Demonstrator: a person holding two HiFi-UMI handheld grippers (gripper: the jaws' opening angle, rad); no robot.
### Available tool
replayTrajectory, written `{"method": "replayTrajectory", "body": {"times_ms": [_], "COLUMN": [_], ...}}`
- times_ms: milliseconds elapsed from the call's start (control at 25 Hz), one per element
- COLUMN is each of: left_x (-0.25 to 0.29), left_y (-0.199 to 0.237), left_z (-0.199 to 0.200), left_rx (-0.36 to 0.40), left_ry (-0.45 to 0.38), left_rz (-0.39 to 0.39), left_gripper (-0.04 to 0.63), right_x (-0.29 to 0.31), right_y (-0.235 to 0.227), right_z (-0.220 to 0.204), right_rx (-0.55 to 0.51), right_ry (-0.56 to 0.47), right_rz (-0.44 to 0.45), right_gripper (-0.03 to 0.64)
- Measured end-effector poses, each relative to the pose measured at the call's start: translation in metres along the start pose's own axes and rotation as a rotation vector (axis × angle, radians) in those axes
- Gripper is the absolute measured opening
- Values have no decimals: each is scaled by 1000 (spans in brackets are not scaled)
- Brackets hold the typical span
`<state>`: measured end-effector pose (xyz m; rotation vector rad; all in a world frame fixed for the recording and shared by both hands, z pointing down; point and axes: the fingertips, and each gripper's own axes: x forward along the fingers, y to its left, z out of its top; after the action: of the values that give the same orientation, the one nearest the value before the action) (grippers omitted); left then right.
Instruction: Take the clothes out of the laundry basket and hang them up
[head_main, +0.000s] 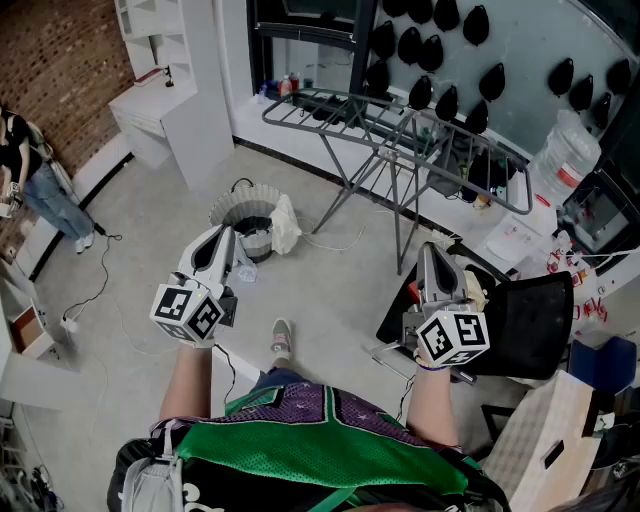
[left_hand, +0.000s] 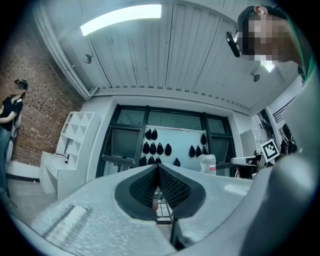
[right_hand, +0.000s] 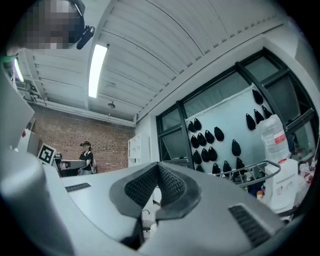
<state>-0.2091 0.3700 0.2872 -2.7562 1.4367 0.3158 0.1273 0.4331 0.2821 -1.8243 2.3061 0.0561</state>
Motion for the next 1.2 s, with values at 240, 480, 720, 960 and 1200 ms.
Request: {"method": "replayTrajectory", "body": {"times_ms": [240, 480, 720, 960, 1200], "left_x": [0, -1, 1, 1, 4], "left_y": [0, -2, 0, 9, 21], "left_z": [1, 1, -3, -8, -13], "left_rx": [-5, -5, -5, -6, -8], "left_ry": [-2, 0, 5, 18, 27], "left_rz": [-1, -3, 2, 13, 36], "left_gripper": [17, 17, 17, 17, 17], "right_x": [1, 1, 5, 16, 34], "right_y": [2, 3, 3, 9, 11], "right_z": [4, 3, -1, -8, -16], "right_rx": [-3, -19, -9, 10, 16], "right_ry": [-5, 5, 4, 5, 16], "right_rz": [5, 2, 14, 40, 63], "right_gripper": [-2, -2, 0, 0, 0]}}
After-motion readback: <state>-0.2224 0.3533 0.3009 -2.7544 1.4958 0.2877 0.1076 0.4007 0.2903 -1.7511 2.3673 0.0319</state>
